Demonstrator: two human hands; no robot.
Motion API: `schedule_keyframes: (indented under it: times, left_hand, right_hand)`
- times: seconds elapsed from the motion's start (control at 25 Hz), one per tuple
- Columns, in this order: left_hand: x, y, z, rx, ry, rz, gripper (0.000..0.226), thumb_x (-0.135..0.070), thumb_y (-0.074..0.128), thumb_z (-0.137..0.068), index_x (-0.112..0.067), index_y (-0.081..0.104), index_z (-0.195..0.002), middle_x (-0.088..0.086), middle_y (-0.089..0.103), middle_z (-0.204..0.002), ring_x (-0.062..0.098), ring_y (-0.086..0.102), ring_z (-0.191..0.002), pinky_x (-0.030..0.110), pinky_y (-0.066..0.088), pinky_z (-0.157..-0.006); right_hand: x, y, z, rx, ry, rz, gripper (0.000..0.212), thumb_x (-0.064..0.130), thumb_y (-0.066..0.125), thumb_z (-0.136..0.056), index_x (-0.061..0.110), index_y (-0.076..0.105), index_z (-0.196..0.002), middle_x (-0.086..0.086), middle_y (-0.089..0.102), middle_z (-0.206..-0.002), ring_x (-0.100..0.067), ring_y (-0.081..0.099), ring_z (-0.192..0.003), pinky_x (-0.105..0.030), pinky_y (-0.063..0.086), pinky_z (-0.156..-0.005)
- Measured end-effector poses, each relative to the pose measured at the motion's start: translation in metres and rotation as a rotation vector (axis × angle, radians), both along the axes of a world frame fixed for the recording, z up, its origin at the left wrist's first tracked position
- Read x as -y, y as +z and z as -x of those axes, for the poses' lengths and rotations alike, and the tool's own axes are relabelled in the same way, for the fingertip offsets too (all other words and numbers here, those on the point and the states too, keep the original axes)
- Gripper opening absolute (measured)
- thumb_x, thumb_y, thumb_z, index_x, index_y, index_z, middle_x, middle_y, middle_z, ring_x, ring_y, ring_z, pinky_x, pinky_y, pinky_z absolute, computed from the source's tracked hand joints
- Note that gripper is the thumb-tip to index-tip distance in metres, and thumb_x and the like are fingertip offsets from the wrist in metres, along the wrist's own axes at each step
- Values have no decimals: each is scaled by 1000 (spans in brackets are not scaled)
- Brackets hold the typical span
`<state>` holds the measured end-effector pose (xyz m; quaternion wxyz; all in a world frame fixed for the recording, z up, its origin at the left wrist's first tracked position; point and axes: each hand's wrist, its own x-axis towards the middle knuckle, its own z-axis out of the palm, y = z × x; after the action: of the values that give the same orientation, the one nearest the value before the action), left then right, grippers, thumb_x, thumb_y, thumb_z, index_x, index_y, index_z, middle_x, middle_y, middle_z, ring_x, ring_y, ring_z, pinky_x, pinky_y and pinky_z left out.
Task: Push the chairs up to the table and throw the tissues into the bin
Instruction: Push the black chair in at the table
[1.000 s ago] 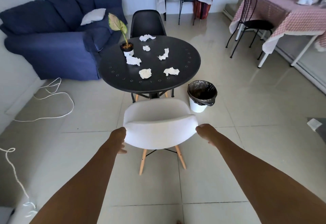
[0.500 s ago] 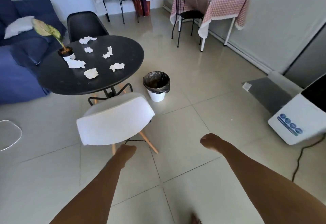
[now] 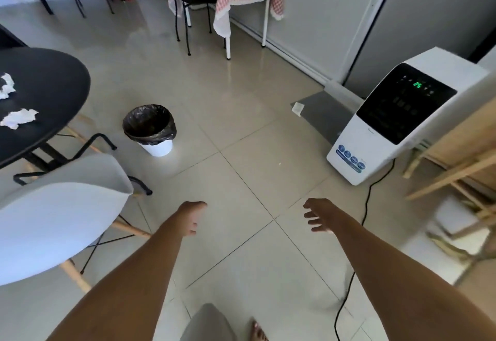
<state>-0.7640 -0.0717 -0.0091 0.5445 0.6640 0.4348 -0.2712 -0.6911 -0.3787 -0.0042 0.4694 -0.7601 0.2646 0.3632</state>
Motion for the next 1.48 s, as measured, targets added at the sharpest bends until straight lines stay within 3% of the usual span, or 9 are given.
schedule_keyframes:
  times: [0.08,0.24,0.36,0.48,0.6,0.92,1.08,1.2,1.48]
  left_hand:
    - [3,-2,-32,-5,8,41,18,-25,46,-88,-17,41,-72,4,35,-71,16,28,-54,22,26,-55]
    - [-21,-14,-117,-4,71,65,24,-21,39,-87,-21,37,-64,1,28,-65,15,19,-51,24,19,-52]
    - [-52,-12,-185,-12,148,108,23,-20,39,-89,-17,44,-67,3,36,-67,18,30,-53,25,29,-57]
    - [-87,-5,-253,-4,183,130,19,-25,44,-93,-8,54,-91,9,50,-87,29,49,-85,38,42,-80]
    - [-114,6,-322,28,229,116,20,-23,44,-94,-5,51,-99,9,50,-85,30,48,-95,40,41,-84]
    - [-192,-15,-515,30,338,135,22,-27,48,-93,-10,51,-79,6,47,-78,21,46,-69,38,38,-83]
    - [-234,-8,-606,9,356,107,21,-24,51,-90,-11,50,-74,4,44,-70,19,41,-59,29,38,-65]
    - [-275,-7,-666,50,402,58,19,-22,50,-89,-12,49,-73,2,43,-66,17,36,-53,23,31,-57]
    - [-400,-36,-766,-81,369,-47,6,-16,42,-85,-13,40,-80,2,38,-62,15,26,-46,21,25,-55]
  right_hand:
    - [0,-4,-33,-24,-78,-32,17,18,46,-91,12,52,-76,-8,50,-78,-22,41,-64,-36,39,-79]
    - [-28,-15,-128,-44,-125,-83,19,20,46,-91,11,52,-76,-9,51,-79,-24,44,-67,-38,41,-80]
    - [-60,-19,-205,-47,-113,-95,19,19,47,-91,10,53,-76,-9,51,-76,-24,43,-65,-37,41,-77]
    - [-97,-16,-279,-60,-58,-111,19,20,49,-91,11,53,-75,-8,52,-74,-23,43,-63,-31,41,-64]
    - [-127,-15,-352,-51,-30,-125,18,20,50,-90,12,55,-74,-8,54,-74,-24,43,-61,-30,40,-62]
    - [-211,-35,-581,-58,62,-102,19,17,48,-89,12,50,-72,-9,50,-70,-21,38,-57,-27,36,-58]
    - [-271,-10,-696,-45,262,42,15,16,44,-90,12,48,-76,-8,49,-76,-19,34,-57,-30,37,-69]
    - [-329,4,-776,49,372,95,20,13,43,-90,12,45,-70,-7,47,-70,-18,34,-54,-27,35,-63]
    - [-480,-20,-899,-79,630,94,8,13,43,-90,11,44,-83,-6,48,-70,-17,38,-56,-26,34,-60]
